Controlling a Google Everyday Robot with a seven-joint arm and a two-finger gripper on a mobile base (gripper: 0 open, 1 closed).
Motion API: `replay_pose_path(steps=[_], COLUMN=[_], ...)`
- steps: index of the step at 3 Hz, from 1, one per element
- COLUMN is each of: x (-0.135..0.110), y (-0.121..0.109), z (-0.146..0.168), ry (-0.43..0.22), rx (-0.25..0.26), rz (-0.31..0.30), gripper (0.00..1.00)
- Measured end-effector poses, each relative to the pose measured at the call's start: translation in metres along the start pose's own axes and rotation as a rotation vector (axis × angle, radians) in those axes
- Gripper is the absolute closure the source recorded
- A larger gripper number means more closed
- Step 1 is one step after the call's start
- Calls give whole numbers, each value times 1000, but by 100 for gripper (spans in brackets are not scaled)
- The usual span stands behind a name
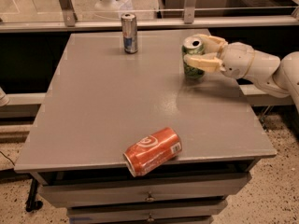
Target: Place green can upright
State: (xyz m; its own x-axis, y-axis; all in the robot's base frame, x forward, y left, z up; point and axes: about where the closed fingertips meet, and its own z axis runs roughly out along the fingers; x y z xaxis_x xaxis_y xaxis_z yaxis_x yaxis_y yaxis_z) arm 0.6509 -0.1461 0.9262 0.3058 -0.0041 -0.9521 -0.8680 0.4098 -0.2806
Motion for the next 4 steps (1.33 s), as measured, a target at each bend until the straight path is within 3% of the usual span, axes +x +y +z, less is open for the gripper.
replay_pose_path(steps=[1,2,4], x=[16,28,25], y=[3,0,0], z=[-6,-13,-12], ry=[5,5,5], rx=[17,60,60], rz=[49,128,129], gripper=[85,63,16])
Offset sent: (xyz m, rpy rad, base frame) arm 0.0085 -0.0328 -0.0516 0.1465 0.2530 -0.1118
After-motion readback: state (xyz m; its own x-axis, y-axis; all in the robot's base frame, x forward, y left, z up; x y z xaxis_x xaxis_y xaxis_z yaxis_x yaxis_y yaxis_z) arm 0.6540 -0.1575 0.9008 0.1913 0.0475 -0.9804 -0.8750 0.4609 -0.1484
